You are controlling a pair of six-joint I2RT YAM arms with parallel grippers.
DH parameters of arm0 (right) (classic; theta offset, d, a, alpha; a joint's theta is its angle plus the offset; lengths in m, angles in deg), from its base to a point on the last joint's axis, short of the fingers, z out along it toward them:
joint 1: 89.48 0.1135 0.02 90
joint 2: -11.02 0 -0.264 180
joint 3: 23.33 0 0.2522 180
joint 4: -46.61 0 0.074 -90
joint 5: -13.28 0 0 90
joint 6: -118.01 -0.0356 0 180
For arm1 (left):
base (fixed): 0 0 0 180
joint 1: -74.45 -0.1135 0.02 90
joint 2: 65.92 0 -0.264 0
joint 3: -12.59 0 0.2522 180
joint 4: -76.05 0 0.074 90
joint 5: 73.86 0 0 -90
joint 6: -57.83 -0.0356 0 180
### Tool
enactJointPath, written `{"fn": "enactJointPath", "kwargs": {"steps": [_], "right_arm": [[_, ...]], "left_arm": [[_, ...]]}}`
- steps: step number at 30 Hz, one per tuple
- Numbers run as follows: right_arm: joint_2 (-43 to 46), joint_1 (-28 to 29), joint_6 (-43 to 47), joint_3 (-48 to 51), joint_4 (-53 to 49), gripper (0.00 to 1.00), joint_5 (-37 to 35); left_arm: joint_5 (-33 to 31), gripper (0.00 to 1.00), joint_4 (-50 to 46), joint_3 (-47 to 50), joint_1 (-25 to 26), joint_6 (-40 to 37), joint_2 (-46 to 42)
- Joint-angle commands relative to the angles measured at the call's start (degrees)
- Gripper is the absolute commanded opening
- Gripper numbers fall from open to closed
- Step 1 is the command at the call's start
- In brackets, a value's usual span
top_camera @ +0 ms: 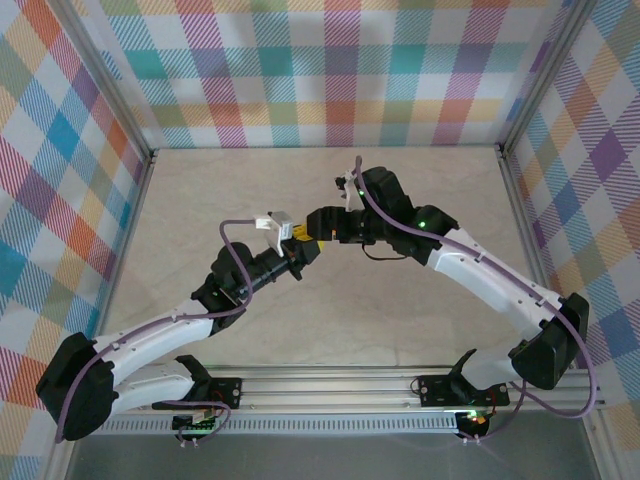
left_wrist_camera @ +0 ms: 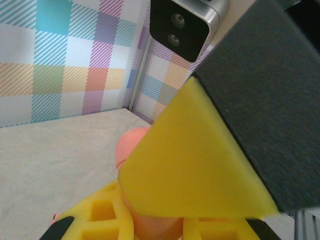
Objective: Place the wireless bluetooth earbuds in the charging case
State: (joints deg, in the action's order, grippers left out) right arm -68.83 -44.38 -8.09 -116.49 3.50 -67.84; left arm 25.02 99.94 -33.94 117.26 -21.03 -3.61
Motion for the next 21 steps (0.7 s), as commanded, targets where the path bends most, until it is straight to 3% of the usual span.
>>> {"fn": "enactJointPath", "kwargs": {"steps": [1, 7, 14, 21], "right_arm": [[5.5, 0.3, 2.5, 1.0, 1.9, 0.71, -1.7], [14.3, -4.0, 0.4, 7.9, 7.1, 0.77, -3.1], [14.9, -11.3, -7.5, 14.5, 23.1, 0.73, 13.7], [13.6, -11.9, -11.7, 18.9, 37.6, 0.61, 18.4]], "left_arm": [[-0.8, 0.0, -0.9, -2.1, -1.5, 2.9, -1.0], [6.5, 0.0, -2.0, -4.5, -8.3, 15.3, -1.0], [15.0, 0.0, -4.2, -11.3, -11.6, 21.9, 0.3], [18.9, 0.0, 4.4, -13.5, -12.5, 33.5, 4.0]]}}
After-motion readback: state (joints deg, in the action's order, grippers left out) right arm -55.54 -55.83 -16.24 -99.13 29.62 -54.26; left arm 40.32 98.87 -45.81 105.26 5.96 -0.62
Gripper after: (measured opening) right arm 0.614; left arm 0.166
